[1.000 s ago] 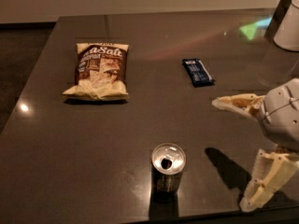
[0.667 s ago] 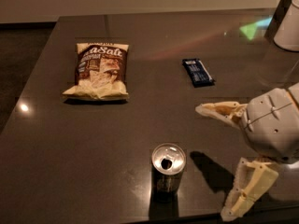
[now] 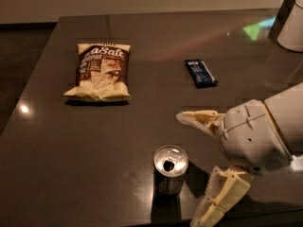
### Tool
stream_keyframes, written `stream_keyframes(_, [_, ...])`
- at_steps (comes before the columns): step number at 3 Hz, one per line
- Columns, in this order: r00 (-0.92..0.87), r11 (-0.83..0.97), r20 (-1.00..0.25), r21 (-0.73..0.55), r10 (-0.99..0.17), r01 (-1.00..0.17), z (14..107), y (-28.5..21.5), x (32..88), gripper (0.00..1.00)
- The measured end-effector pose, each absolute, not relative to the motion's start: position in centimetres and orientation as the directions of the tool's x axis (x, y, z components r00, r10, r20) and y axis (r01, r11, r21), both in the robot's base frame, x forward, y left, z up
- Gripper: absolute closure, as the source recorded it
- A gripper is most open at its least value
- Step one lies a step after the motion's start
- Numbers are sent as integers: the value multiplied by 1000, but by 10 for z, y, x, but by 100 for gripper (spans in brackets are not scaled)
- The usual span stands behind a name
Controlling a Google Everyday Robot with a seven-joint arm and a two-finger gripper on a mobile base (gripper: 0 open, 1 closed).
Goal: Knock redbull can over
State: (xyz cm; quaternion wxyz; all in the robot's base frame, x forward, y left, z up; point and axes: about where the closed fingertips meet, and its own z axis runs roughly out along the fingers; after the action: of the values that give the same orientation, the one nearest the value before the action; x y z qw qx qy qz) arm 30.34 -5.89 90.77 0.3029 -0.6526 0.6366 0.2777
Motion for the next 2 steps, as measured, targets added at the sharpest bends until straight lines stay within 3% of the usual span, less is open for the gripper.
stream_keyframes(1, [11, 16, -776, -27, -631, -1000, 904, -47, 305, 0])
stream_keyframes(2, [-2, 32, -793, -22, -609, -999, 904, -39, 309, 16])
